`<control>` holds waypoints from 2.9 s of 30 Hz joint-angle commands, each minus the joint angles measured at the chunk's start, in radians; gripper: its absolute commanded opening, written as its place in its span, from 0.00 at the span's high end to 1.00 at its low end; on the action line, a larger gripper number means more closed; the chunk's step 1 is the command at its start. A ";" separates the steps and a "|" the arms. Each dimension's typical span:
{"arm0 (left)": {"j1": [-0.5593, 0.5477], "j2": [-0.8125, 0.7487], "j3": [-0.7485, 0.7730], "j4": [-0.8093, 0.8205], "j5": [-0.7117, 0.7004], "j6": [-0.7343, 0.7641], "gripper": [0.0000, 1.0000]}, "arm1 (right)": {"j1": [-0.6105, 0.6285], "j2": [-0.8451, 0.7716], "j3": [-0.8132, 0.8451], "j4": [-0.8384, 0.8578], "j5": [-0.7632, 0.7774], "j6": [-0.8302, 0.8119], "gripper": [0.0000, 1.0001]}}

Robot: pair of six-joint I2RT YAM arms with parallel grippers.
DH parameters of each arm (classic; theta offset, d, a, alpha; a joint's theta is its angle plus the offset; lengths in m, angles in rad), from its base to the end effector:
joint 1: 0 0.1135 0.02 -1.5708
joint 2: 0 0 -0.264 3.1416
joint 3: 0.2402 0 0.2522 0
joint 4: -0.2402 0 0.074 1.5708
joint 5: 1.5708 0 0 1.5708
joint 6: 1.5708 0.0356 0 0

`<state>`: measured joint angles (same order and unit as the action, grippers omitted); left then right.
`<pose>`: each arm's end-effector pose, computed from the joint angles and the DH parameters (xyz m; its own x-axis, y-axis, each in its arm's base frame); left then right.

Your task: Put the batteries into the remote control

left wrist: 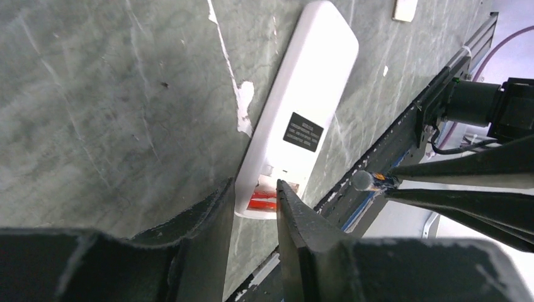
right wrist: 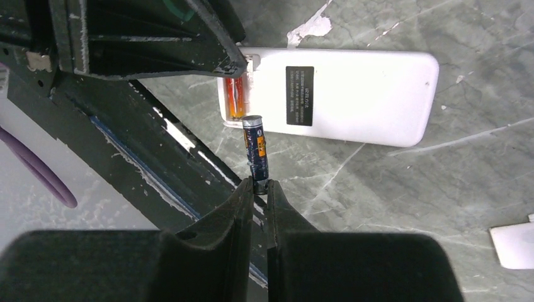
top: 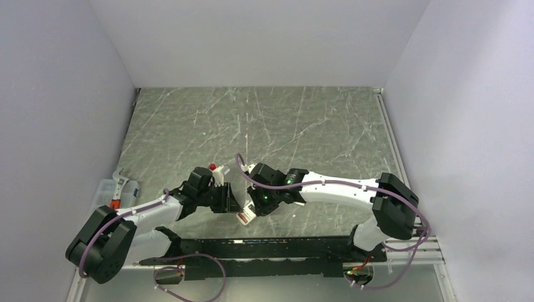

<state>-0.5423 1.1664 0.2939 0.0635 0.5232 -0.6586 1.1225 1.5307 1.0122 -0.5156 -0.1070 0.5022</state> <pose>0.1552 -0.1143 0.1313 -0.9445 -0.0498 -0.3246 0.2079 0.6746 -0.7084 0.1300 0.2791 0.2140 -0.7692 -0.4951 -0.4040 -0.6268 0.7074 0.3266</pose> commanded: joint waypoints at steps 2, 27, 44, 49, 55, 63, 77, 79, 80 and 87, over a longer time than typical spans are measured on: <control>-0.021 -0.068 -0.018 0.032 0.018 -0.039 0.64 | 0.020 0.022 0.008 -0.012 -0.029 0.039 1.00; -0.034 -0.202 -0.025 -0.093 -0.081 -0.041 0.62 | 0.059 0.186 0.157 -0.134 -0.048 0.008 1.00; -0.034 -0.239 -0.041 -0.097 -0.072 -0.046 0.62 | 0.057 0.276 0.248 -0.205 -0.021 0.011 0.99; -0.035 -0.249 -0.042 -0.100 -0.069 -0.046 0.62 | 0.057 0.286 0.261 -0.222 0.001 0.024 0.98; -0.034 -0.250 -0.043 -0.097 -0.063 -0.044 0.61 | 0.057 0.300 0.281 -0.238 0.007 0.028 0.95; -0.034 -0.258 -0.045 -0.097 -0.059 -0.043 0.61 | 0.057 0.328 0.308 -0.266 0.008 0.023 0.92; -0.035 -0.252 -0.052 -0.077 -0.052 -0.044 0.61 | 0.056 0.345 0.332 -0.273 0.011 0.028 0.83; -0.034 -0.254 -0.053 -0.077 -0.051 -0.044 0.61 | 0.057 0.348 0.337 -0.272 0.012 0.030 0.81; -0.034 -0.255 -0.053 -0.076 -0.051 -0.044 0.61 | 0.057 0.348 0.339 -0.271 0.011 0.030 0.81; -0.034 -0.258 -0.055 -0.074 -0.048 -0.047 0.61 | 0.057 0.352 0.353 -0.267 0.021 0.038 0.75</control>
<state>-0.5728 0.9222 0.2478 -0.0345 0.4553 -0.7013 1.1790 1.8812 1.3163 -0.7708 -0.1085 0.5224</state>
